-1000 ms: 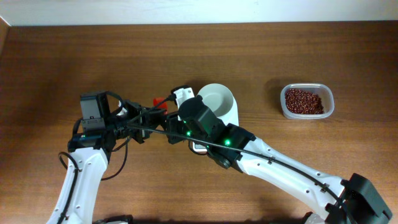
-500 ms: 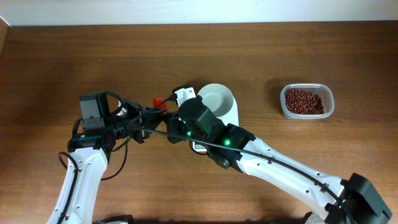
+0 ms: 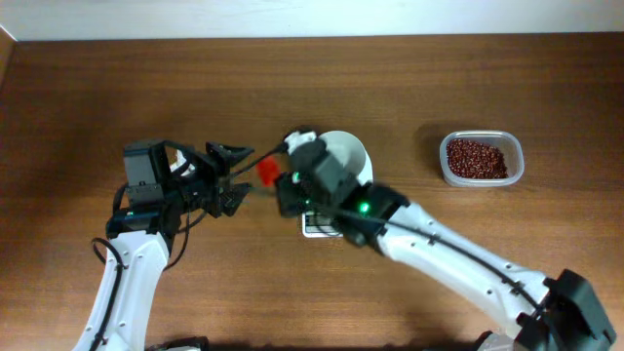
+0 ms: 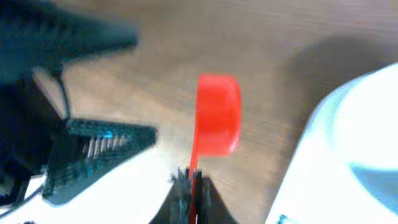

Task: Scoop item into bowl and weigh 50g on scale
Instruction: 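Grasp the scoop handle with the right gripper and open the left gripper, then carry the scoop with the right gripper and dip it into the beans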

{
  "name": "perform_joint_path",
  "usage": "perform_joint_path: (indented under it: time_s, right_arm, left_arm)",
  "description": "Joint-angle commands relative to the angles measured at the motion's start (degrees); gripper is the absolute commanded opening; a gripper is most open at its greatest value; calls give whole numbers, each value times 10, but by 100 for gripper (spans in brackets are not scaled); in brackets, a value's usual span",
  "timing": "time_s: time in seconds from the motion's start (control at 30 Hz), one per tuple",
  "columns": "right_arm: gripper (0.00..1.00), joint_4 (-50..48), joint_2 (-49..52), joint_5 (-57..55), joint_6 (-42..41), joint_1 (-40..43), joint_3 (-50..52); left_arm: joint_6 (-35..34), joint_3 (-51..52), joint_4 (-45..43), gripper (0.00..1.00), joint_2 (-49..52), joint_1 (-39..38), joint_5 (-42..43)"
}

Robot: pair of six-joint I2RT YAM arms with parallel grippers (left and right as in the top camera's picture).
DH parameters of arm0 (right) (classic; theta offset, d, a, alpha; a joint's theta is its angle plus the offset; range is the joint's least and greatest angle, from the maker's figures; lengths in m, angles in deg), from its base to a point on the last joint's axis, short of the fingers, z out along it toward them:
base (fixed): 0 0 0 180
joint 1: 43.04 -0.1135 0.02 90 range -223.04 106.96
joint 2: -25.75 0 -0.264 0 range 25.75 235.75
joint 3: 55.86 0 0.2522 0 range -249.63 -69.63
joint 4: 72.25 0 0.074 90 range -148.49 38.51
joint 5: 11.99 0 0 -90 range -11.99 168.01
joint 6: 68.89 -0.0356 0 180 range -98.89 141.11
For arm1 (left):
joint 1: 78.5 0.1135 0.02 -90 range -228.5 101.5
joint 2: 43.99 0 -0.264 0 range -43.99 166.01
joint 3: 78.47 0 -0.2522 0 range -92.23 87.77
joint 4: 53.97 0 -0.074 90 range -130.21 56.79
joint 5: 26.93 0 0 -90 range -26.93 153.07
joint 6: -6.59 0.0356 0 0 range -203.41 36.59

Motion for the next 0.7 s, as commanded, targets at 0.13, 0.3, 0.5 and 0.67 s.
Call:
perform_joint_path:
  time_s: [0.13,0.3,0.5,0.67]
  right_arm:
    - [4,237,1,34,101,70,-226]
    - [4,446,1,34,162,167,-347]
    - [4,579,15,33,238,362,-361]
    - [4,578,31,27,238,471,-358]
  left_arm:
    - [225,-8,-12,99,-1,1,-81]
    - [353,-8,-12,99,-1,1,-103]
    - [427,-8,-10,99,-1,1,-104]
    - [427,-8,-4,99,-1,1,-104]
